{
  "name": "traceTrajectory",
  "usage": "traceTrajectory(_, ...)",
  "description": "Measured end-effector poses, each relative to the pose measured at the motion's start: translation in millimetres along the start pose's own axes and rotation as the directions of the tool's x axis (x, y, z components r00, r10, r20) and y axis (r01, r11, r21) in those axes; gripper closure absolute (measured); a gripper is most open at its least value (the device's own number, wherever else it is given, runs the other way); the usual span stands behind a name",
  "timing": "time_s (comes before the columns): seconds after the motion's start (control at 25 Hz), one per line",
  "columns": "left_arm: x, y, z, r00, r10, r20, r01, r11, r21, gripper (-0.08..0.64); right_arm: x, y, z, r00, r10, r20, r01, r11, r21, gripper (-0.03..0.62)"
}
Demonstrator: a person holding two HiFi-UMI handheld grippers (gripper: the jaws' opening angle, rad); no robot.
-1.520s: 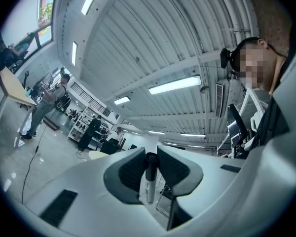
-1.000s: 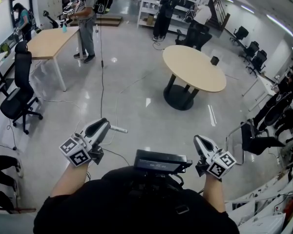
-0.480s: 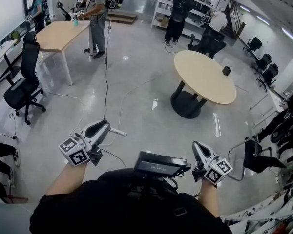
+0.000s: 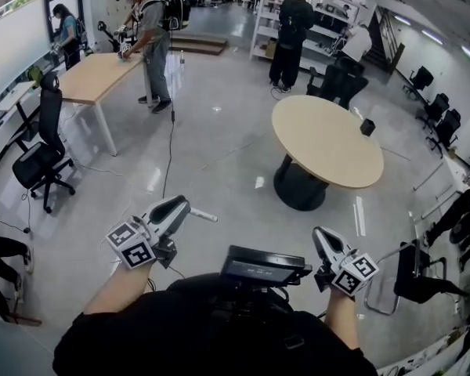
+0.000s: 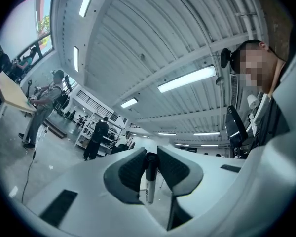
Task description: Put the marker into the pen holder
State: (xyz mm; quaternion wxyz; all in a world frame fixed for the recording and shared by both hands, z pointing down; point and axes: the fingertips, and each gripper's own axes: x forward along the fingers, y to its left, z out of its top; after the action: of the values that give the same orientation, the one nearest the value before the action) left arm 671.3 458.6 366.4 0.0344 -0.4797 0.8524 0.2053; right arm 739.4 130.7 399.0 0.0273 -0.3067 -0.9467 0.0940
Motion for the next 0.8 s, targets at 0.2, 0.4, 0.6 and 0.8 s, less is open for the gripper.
traceTrajectory(0.2,71.1,-13.3,-28.1,0.999,-0.024,-0.031,0.024,1.000,-0.003,0.485,-23.9,-65.6,2.9,1.000,-0.016,0.015,0.015,1.000,0.026,0.589)
traceTrajectory(0.4,110.4,11.8,-42.2,0.998,-0.024,-0.050,0.024,1.000,-0.018,0.485,-19.2,-112.6,-8.5,0.999,-0.047,0.004,0.046,0.997,0.058,0.589)
traceTrajectory(0.6,142.0,65.0,-41.3,0.999,-0.035,-0.042,0.033,0.998,-0.045,0.485,22.0,-144.2,-2.3,0.997,-0.069,-0.016,0.070,0.996,0.049,0.588)
traceTrajectory(0.8,170.3,148.6,-17.4,0.997,-0.071,-0.019,0.070,0.996,-0.056,0.485,103.4,-166.3,19.0,0.995,-0.098,-0.012,0.098,0.995,0.010,0.589)
